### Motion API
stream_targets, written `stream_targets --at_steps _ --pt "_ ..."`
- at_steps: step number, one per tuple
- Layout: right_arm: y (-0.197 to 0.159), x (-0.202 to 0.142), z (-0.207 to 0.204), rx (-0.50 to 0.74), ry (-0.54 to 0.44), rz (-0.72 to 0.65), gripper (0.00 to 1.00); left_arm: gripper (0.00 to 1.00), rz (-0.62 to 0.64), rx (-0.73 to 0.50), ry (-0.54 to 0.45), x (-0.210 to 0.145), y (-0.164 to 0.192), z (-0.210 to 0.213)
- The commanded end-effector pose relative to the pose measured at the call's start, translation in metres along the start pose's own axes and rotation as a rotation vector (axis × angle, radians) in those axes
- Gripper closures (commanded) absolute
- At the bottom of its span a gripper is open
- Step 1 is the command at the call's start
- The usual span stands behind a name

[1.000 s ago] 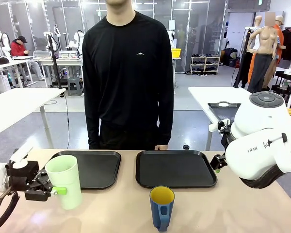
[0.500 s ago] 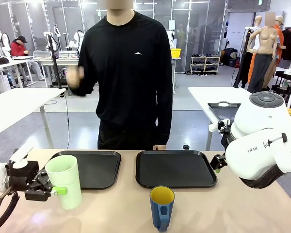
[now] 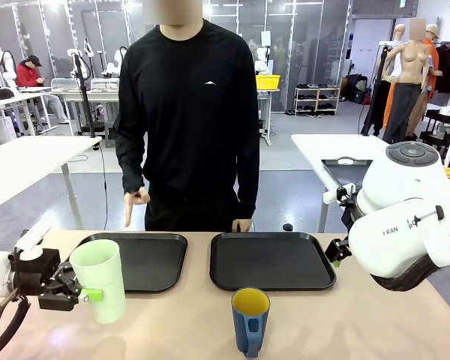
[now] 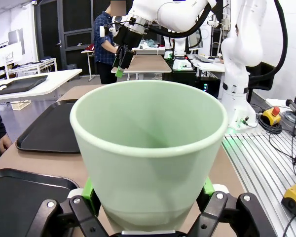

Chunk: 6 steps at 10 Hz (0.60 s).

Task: Sort and store the cups by type.
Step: Place the picked Reusable plastic cup into the Flat Tray indicated by the person.

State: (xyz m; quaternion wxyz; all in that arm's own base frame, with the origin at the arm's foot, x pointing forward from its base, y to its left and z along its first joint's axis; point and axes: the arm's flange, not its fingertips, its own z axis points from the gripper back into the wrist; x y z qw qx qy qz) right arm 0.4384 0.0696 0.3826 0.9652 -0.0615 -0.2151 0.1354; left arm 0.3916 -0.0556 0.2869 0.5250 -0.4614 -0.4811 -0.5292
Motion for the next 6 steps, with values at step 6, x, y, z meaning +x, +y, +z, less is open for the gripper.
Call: stream_targets --at_steps 6 --pt "-0.0005 0.0002 -0.0006 0.001 -0.001 -0.003 0.0 0.69 -0.005 0.004 0.001 0.0019 0.0021 0.0"
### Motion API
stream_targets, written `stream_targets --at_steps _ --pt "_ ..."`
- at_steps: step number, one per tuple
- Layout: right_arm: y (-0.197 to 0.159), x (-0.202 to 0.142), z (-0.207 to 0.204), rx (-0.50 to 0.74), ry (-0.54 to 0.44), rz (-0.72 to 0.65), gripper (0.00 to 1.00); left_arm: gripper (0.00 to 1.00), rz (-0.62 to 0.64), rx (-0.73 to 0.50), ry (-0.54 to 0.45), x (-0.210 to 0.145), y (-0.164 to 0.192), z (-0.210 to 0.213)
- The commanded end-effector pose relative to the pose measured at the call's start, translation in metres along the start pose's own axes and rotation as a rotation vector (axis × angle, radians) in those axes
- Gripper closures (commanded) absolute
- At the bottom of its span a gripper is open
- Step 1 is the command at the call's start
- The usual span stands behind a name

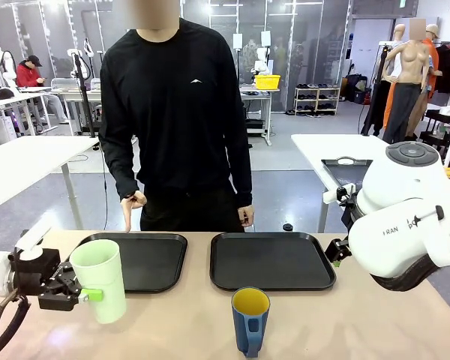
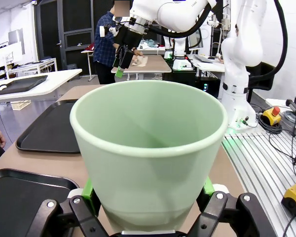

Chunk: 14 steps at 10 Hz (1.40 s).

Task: Sort and store the cups by type.
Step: Place the picked Reusable plastic cup into the Flat Tray indicated by the person.

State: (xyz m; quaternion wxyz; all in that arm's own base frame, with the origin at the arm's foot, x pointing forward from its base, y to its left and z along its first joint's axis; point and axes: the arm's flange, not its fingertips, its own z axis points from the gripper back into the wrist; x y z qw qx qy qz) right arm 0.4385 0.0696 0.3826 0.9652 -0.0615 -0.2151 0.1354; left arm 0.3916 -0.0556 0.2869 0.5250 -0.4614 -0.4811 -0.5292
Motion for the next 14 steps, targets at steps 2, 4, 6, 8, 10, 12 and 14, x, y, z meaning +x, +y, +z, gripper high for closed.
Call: stream_targets --at_steps 2,4,6,8,10,12,14 --pt "0.0 0.0 -0.001 0.001 -0.001 -0.003 0.0 0.69 -0.005 0.004 0.001 0.002 0.002 0.0" --pt "0.0 0.0 -0.001 0.001 -0.001 -0.003 0.0 0.69 -0.005 0.004 0.001 0.002 0.002 0.0" --pt "0.0 0.0 -0.001 0.001 -0.001 -0.003 0.0 0.69 -0.005 0.004 0.001 0.002 0.002 0.0" --pt "0.0 0.0 -0.001 0.001 -0.001 -0.003 0.0 0.13 0.0 0.0 0.0 0.0 0.0 0.0" --pt "0.0 0.0 -0.001 0.001 -0.001 -0.003 0.0 0.13 -0.027 -0.032 0.019 0.004 0.013 0.005" --pt "0.0 0.0 -0.001 0.001 -0.001 -0.003 0.0 0.13 -0.046 -0.021 0.036 0.006 0.045 0.016" --pt "0.0 0.0 -0.001 0.001 -0.001 -0.003 0.0 0.13 -0.032 -0.025 0.038 0.008 0.077 0.028"
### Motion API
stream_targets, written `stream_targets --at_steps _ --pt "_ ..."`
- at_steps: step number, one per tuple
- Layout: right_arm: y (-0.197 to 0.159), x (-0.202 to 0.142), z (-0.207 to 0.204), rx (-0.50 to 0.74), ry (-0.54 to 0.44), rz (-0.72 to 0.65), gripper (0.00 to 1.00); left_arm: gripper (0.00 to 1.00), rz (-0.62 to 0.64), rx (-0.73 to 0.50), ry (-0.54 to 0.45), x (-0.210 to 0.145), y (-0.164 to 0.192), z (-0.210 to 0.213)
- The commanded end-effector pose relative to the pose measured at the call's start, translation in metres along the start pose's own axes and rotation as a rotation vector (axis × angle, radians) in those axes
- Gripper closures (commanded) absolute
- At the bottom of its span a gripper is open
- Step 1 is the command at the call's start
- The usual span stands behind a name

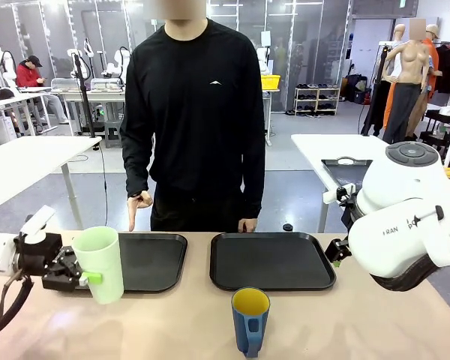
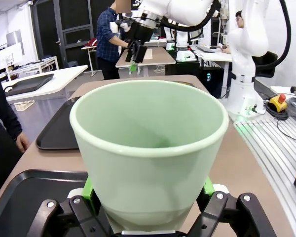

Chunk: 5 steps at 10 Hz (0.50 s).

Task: Sort and store the cups by type.
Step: Place the picked Reusable plastic cup into the Flat Tray indicated by the person.

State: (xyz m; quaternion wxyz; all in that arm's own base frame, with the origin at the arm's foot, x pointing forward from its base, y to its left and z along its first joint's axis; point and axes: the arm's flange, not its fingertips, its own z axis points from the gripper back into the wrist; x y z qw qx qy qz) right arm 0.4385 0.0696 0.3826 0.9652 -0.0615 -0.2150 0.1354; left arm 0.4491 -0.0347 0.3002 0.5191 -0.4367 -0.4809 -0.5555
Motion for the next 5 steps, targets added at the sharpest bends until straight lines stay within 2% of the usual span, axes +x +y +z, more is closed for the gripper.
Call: stream_targets --at_steps 1,5 --pt "0.0 0.0 -0.001 0.001 -0.001 -0.003 0.0 0.13 0.028 -0.012 -0.013 -0.006 0.037 0.014" --pt "0.0 0.0 -0.001 0.001 -0.001 -0.003 0.0 0.13 0.023 0.011 -0.054 -0.009 0.089 0.025"
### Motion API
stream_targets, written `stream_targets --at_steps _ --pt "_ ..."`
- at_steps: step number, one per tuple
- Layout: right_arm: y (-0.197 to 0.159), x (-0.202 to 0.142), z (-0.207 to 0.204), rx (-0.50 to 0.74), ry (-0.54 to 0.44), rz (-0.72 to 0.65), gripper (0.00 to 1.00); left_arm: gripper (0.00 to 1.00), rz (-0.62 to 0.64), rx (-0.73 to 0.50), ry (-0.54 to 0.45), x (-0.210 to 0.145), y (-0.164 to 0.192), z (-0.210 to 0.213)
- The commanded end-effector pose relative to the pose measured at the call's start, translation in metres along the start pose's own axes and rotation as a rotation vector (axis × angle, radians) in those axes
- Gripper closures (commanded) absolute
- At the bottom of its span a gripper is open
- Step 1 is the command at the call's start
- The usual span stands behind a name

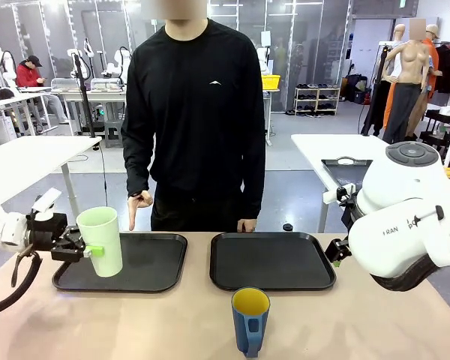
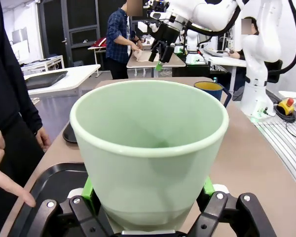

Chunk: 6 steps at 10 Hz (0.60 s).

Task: Sort and store the cups by type.
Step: Place the picked Reusable plastic cup into the Flat Tray indicated by the person.

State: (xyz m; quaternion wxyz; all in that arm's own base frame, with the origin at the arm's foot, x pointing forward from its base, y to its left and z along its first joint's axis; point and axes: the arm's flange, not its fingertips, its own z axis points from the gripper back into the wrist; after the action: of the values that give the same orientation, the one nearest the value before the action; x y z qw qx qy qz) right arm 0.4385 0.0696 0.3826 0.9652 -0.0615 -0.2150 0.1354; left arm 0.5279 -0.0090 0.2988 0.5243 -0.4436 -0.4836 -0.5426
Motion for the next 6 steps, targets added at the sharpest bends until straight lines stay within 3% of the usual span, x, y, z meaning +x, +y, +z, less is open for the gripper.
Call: stream_targets --at_steps 1,6 --pt "0.0 0.0 -0.001 0.001 -0.001 -0.003 0.0 0.13 -0.013 0.012 -0.027 0.003 0.019 0.001" --pt "0.0 0.0 -0.001 0.001 -0.001 -0.003 0.0 0.13 -0.026 0.069 -0.003 -0.007 0.049 -0.005"
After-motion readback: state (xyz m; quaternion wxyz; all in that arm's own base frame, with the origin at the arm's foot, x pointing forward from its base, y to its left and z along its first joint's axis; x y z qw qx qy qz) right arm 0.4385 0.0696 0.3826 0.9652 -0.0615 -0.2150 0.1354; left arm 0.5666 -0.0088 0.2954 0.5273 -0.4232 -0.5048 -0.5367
